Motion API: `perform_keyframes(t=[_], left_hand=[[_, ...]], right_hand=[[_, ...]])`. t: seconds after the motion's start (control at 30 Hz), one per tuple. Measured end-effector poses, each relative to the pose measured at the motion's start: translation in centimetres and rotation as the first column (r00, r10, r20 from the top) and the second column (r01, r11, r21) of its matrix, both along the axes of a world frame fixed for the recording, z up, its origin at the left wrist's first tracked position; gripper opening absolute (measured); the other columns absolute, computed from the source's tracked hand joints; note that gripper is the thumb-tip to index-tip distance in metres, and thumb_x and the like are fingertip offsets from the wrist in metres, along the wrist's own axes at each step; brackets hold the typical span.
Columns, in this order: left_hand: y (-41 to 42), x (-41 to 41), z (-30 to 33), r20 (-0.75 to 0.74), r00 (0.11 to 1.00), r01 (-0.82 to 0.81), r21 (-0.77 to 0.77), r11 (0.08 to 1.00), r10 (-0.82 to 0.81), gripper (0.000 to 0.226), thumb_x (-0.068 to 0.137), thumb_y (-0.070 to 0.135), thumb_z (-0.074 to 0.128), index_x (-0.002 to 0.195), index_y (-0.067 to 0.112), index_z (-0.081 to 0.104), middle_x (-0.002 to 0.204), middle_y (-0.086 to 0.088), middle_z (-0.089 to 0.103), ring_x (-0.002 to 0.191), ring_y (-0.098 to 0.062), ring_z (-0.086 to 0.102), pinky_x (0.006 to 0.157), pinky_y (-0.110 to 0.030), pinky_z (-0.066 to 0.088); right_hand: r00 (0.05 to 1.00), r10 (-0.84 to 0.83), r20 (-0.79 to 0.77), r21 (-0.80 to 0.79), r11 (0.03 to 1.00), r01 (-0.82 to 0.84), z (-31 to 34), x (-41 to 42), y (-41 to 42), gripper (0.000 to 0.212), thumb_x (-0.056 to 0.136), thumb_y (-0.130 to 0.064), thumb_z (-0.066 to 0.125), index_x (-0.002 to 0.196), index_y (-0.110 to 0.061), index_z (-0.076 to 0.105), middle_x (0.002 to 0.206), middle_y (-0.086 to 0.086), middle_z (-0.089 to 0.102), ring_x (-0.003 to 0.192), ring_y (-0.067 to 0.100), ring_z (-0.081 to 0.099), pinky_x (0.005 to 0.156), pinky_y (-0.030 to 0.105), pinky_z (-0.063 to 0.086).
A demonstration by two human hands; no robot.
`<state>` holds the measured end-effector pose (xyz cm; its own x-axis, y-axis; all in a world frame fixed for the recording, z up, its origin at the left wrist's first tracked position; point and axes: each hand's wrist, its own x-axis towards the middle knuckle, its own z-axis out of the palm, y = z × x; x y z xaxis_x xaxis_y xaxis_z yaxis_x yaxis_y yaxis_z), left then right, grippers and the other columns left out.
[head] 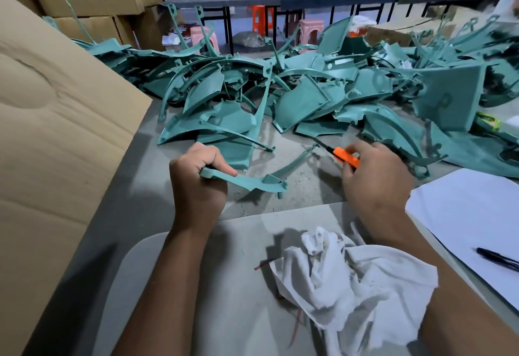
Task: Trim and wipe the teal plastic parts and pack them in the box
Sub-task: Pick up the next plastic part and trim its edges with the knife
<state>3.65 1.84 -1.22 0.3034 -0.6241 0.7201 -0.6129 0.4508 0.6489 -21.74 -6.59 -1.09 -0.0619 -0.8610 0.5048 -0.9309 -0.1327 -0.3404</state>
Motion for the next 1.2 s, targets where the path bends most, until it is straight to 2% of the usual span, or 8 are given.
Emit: perform_keyframes(t=[0.3, 0.53, 0.7, 0.73, 0.87, 1.0, 1.13, 1.2], left_hand=[[-0.3, 0.4, -0.5, -0.006, 0.994, -0.106, 0.104, 0.989, 0.107, 0.020, 0.071, -0.016, 0.048, 0.057, -0.007, 0.060, 0.058, -0.020, 0.053, 0.061, -0.041, 0.049, 0.053, -0.050, 0.041], [0.0, 1.4, -0.6, -0.096, 0.994, -0.028, 0.189, 0.981, 0.047, 0.031, 0.070, -0.002, 0.054, 0.054, 0.020, 0.068, 0.057, 0.001, 0.064, 0.062, -0.034, 0.059, 0.059, -0.044, 0.047], [0.3, 2.5, 0.0, -0.074, 0.993, 0.099, 0.185, 0.978, -0.087, 0.017, 0.062, 0.006, 0.071, 0.057, 0.022, 0.068, 0.068, -0.018, 0.068, 0.076, -0.040, 0.062, 0.075, -0.043, 0.053], [0.4, 2.6, 0.1, -0.032, 0.993, 0.121, 0.185, 0.975, -0.117, 0.009, 0.063, 0.013, 0.074, 0.058, 0.017, 0.068, 0.068, -0.018, 0.068, 0.078, -0.038, 0.062, 0.077, -0.038, 0.051], [0.6, 2.5, 0.5, 0.077, 0.979, 0.177, 0.148, 0.973, -0.189, 0.030, 0.067, 0.029, 0.070, 0.059, 0.000, 0.066, 0.070, -0.014, 0.071, 0.083, -0.037, 0.063, 0.087, -0.036, 0.048], [0.9, 2.4, 0.7, 0.112, 0.983, 0.130, 0.146, 0.981, -0.147, 0.026, 0.065, 0.021, 0.075, 0.059, -0.003, 0.067, 0.072, -0.015, 0.071, 0.088, -0.038, 0.062, 0.088, -0.035, 0.047], [0.9, 2.6, 0.3, 0.096, 0.988, 0.101, 0.164, 0.981, -0.118, 0.020, 0.063, 0.015, 0.077, 0.059, -0.003, 0.067, 0.072, -0.015, 0.072, 0.090, -0.038, 0.063, 0.086, -0.036, 0.048], [0.9, 2.7, 0.2, 0.092, 0.989, 0.099, 0.173, 0.980, -0.116, 0.021, 0.062, 0.015, 0.078, 0.059, -0.002, 0.066, 0.072, -0.015, 0.072, 0.089, -0.035, 0.063, 0.085, -0.035, 0.048]], right_hand=[[0.942, 0.333, -0.033, 0.065, 0.941, -0.331, -0.3, 1.6, 1.8, 0.005, 0.089, -0.021, 0.068, 0.093, -0.023, 0.068, 0.083, -0.003, 0.061, 0.072, 0.024, 0.052, 0.058, 0.032, 0.034], [0.804, 0.591, 0.073, 0.144, 0.791, -0.594, 0.4, 1.2, 1.7, 0.020, 0.086, -0.022, 0.074, 0.102, -0.033, 0.080, 0.085, -0.009, 0.073, 0.078, 0.017, 0.063, 0.066, 0.034, 0.051], [0.641, 0.735, 0.222, 0.189, 0.612, -0.768, 0.9, -0.2, 1.0, 0.030, 0.085, -0.013, 0.081, 0.109, -0.031, 0.083, 0.077, -0.012, 0.070, 0.071, 0.011, 0.061, 0.065, 0.036, 0.050], [0.620, 0.739, 0.264, 0.199, 0.587, -0.785, 0.8, -0.3, 0.8, 0.030, 0.085, -0.011, 0.082, 0.108, -0.029, 0.083, 0.077, -0.012, 0.070, 0.070, 0.011, 0.061, 0.064, 0.033, 0.048], [0.635, 0.687, 0.355, 0.142, 0.631, -0.762, 0.3, -0.5, 0.6, 0.026, 0.088, -0.011, 0.079, 0.105, -0.030, 0.084, 0.081, -0.008, 0.075, 0.069, 0.016, 0.062, 0.062, 0.037, 0.048], [0.668, 0.737, 0.102, 0.151, 0.652, -0.743, 0.4, 0.9, 1.4, 0.023, 0.091, -0.024, 0.076, 0.110, -0.035, 0.081, 0.082, -0.009, 0.071, 0.075, 0.016, 0.062, 0.068, 0.041, 0.052], [0.581, 0.784, 0.217, 0.184, 0.551, -0.814, 0.8, 0.0, 1.1, 0.025, 0.088, -0.018, 0.080, 0.110, -0.030, 0.082, 0.076, -0.010, 0.070, 0.067, 0.014, 0.059, 0.060, 0.034, 0.047], [0.597, 0.763, 0.246, 0.177, 0.571, -0.802, 0.8, -0.2, 1.1, 0.024, 0.089, -0.017, 0.079, 0.108, -0.031, 0.083, 0.076, -0.009, 0.070, 0.068, 0.015, 0.060, 0.059, 0.034, 0.047]])
